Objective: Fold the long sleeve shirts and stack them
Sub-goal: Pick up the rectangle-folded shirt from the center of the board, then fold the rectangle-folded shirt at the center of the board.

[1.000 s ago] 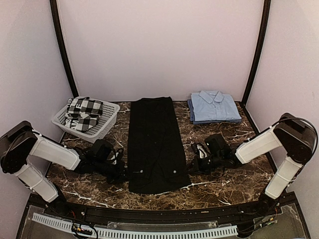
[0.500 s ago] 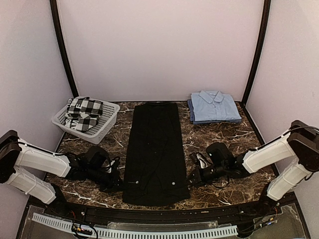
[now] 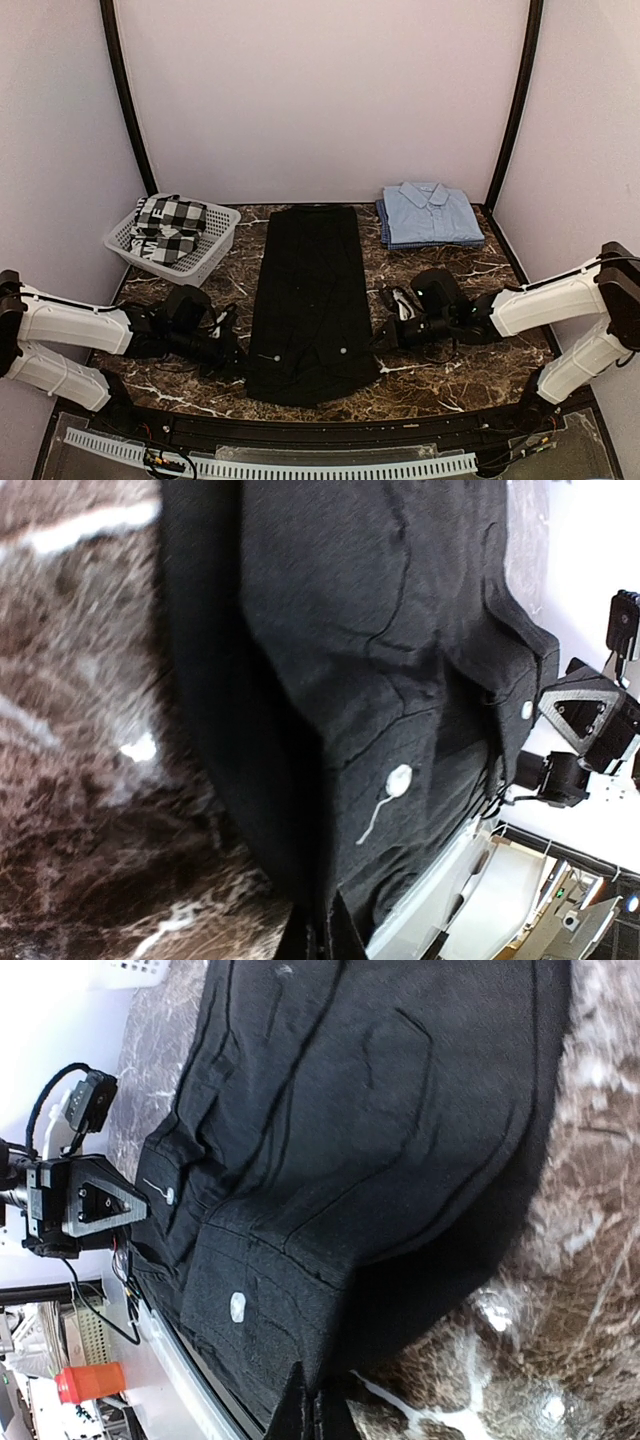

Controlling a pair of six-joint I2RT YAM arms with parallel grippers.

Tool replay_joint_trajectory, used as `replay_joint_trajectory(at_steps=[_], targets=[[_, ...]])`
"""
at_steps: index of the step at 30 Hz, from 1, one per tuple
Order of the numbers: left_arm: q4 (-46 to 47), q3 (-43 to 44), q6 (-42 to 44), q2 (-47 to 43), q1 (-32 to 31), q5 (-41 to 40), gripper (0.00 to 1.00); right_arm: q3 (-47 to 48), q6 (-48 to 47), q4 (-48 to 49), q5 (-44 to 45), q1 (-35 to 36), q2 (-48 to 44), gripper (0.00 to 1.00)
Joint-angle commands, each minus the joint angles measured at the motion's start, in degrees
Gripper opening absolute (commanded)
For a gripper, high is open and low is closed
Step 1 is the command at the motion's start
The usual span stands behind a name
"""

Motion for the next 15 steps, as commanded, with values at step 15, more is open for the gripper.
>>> replay_joint_trajectory(at_steps=[15], targets=[[11.2,9.7,-2.0,6.9,9.6,2.5,0.00,12.7,-2.0,2.2,4.6,-6.2,7.7,0.00]])
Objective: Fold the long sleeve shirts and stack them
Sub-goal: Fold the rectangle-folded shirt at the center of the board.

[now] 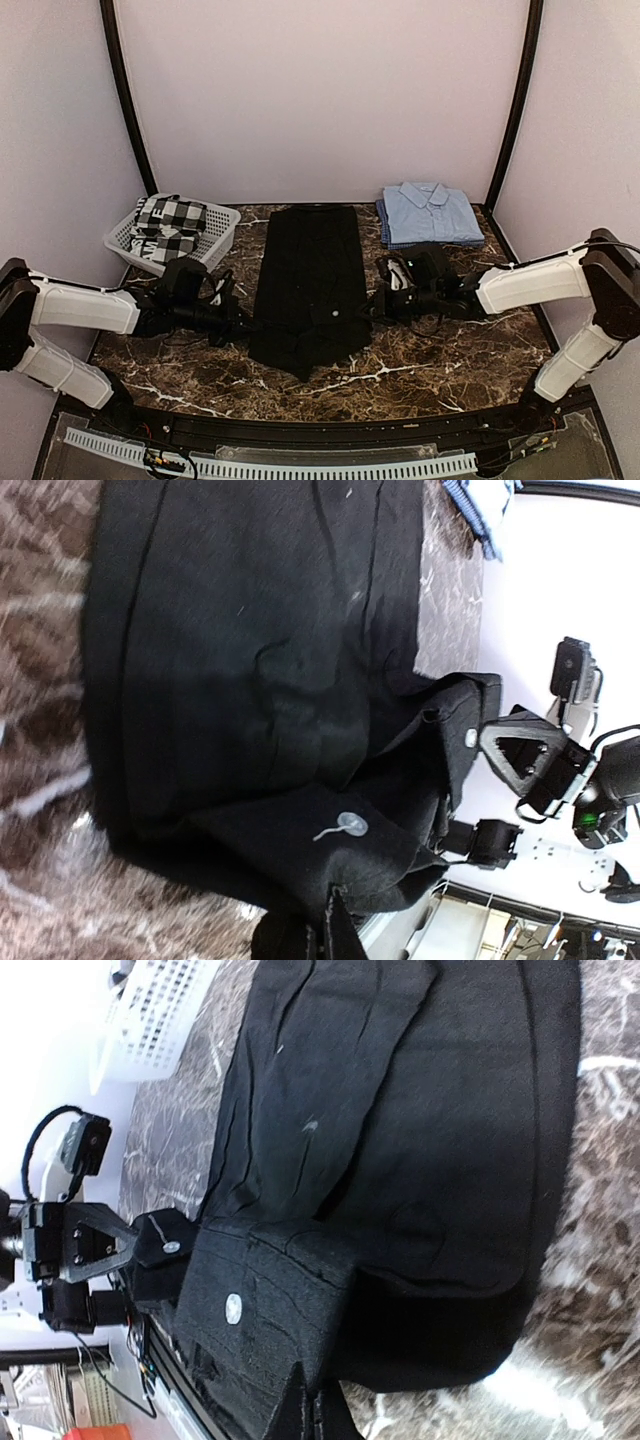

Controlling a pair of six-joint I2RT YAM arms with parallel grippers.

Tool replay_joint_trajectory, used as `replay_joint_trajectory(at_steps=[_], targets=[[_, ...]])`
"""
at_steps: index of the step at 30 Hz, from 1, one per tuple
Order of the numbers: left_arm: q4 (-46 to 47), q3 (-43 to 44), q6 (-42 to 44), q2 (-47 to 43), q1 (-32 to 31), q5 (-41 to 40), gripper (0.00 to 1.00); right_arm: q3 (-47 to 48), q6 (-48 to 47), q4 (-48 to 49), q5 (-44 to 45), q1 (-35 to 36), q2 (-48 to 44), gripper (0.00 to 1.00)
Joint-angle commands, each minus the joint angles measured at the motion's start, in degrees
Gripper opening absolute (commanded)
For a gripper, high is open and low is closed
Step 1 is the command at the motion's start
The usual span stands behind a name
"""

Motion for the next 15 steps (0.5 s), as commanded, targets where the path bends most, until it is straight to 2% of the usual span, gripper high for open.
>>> replay_joint_trajectory(at_steps=[1,8,15], targets=[[3.9,5.1,-0.1,3.4,2.2,0.9,0.00,3.1,-1.2,3.3,0.0,-3.5,3.6,0.00],[6.0,11.5,0.7,14.4,5.2,-0.5,0.00,8.1,-2.0,5.0,-1.3,-7.9,11.7,0.00],[9.1,14.0,1.6,22.5,6.2,-0.5,0.00,10.7,-2.3,5.6,-2.7,-9.8,17.4,0.00]])
